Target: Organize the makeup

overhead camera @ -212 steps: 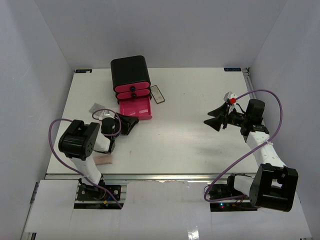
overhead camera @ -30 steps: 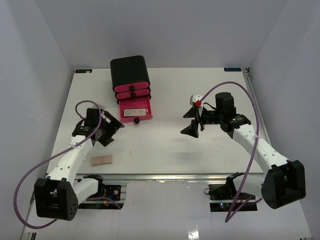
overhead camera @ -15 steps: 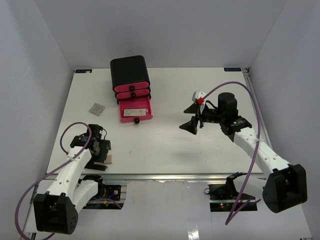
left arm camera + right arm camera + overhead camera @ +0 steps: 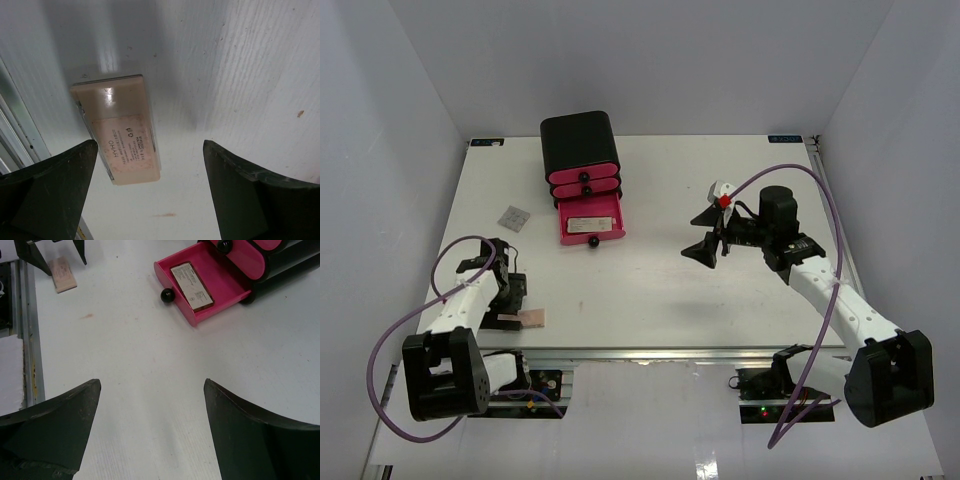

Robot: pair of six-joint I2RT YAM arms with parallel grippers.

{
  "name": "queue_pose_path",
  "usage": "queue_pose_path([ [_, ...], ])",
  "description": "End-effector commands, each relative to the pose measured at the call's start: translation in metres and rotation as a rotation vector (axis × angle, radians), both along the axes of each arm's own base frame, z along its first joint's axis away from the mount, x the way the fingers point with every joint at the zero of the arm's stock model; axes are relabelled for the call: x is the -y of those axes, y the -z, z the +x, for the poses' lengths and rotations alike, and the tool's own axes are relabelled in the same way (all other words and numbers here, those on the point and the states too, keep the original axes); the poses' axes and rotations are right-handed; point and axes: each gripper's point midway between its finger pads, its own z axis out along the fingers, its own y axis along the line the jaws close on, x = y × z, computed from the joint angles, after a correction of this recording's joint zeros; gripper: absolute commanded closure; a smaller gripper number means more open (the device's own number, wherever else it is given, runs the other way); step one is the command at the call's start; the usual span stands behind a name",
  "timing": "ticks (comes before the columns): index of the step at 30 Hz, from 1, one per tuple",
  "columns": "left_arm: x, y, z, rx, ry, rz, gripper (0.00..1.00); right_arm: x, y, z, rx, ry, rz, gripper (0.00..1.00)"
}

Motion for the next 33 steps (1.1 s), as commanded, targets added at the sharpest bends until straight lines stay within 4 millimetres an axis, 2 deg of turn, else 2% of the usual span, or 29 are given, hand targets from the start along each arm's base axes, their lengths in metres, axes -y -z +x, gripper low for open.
queue_pose_path([
  [1, -0.006, 0.001, 0.015, 0.052, 0.012, -0.002, 0.04, 0.001, -0.012, 0.002, 0.037, -0.009, 0.029, 0.1],
  [8, -0.003, 0.014, 0.005, 0.028, 0.017, -0.03, 0.07, 0.004, -0.009, 0.005, 0.029, 0.001, 0.03, 0.1],
  [19, -0.002, 0.019, -0.004, -0.005, 0.063, -0.034, 0.1, 0.005, -0.007, 0.005, 0.022, 0.0, 0.03, 0.1],
  [24, 0.002, 0.024, -0.007, -0.001, 0.067, -0.055, 0.16, 0.005, -0.007, 0.006, 0.021, 0.0, 0.03, 0.1],
  [30, 0.008, 0.018, -0.007, 0.021, 0.083, -0.08, 0.19, 0.005, -0.007, 0.005, 0.021, -0.003, 0.03, 0.1],
  [33, 0.007, 0.008, -0.007, 0.043, 0.09, -0.072, 0.13, 0.005, -0.007, 0.005, 0.022, -0.002, 0.032, 0.1],
])
